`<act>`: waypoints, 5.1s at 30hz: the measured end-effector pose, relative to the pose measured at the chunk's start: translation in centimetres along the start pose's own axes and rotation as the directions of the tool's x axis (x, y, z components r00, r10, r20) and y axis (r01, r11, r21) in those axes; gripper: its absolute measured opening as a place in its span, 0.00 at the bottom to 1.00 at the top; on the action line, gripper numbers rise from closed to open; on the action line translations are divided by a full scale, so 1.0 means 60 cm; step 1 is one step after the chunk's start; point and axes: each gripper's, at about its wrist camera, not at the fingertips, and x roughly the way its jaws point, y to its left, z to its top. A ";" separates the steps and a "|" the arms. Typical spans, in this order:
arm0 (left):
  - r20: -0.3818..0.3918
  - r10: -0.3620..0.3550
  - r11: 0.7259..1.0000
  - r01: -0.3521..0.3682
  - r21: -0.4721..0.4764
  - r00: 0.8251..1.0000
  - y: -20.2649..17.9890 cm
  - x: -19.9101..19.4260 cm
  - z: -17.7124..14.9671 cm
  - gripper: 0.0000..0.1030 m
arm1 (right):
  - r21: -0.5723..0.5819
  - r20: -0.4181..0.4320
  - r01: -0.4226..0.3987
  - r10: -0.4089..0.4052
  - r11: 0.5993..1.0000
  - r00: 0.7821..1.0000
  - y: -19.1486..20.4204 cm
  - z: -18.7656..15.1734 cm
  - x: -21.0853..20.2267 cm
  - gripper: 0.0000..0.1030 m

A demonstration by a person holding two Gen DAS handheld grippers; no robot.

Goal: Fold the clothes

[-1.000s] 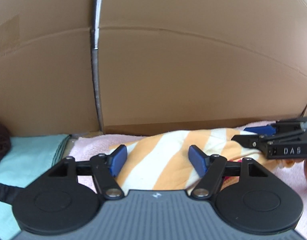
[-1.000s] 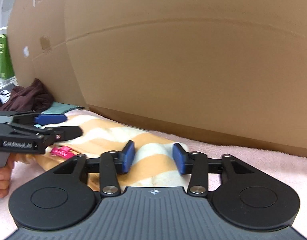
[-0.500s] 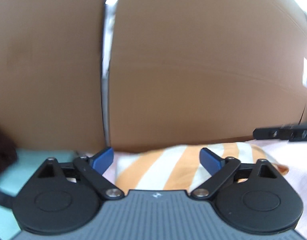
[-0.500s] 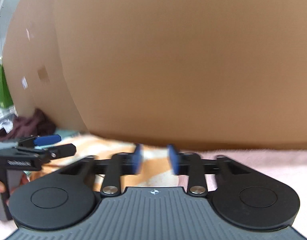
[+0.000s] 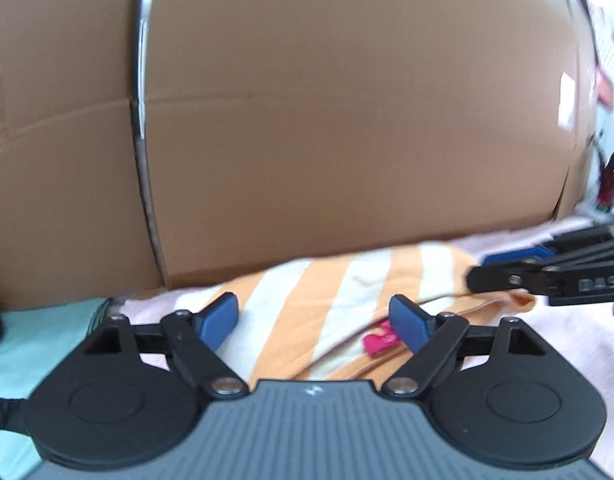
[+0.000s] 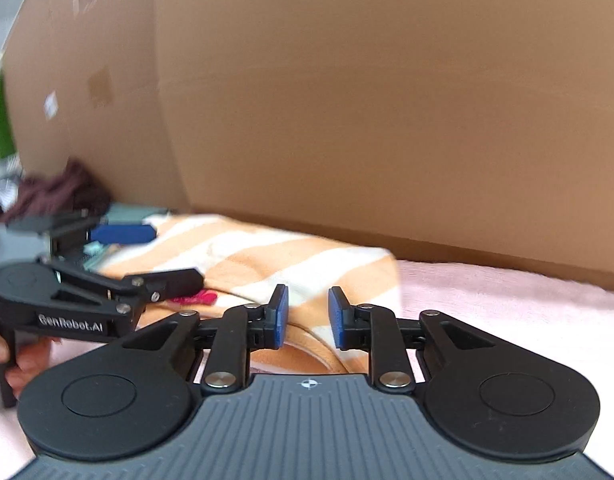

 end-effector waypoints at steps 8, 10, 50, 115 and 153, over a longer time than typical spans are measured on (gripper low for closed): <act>-0.012 -0.011 0.999 0.012 0.032 1.000 -0.001 -0.008 -0.011 0.87 | -0.011 -0.041 0.041 -0.041 0.999 0.998 -0.020 -0.058 -0.079 0.27; -0.003 -0.028 0.999 0.028 0.021 1.000 0.001 -0.006 -0.010 0.91 | -0.022 -0.019 0.059 -0.059 0.998 0.998 -0.024 -0.074 -0.109 0.27; -0.089 0.127 0.974 -0.141 -0.175 0.988 -0.390 -0.107 -0.052 0.99 | 0.250 -0.019 0.583 -0.598 0.773 0.801 -0.179 -0.148 -0.367 0.89; -0.286 0.273 0.900 -0.349 -0.261 0.919 -0.306 -0.188 -0.124 0.99 | 0.152 -0.098 0.322 -0.310 0.934 0.946 -0.072 -0.177 -0.358 0.92; -0.306 0.432 0.829 -0.507 -0.234 0.848 -0.159 -0.171 -0.095 0.99 | -0.002 -0.078 0.200 -0.200 0.980 0.977 0.009 -0.121 -0.206 0.92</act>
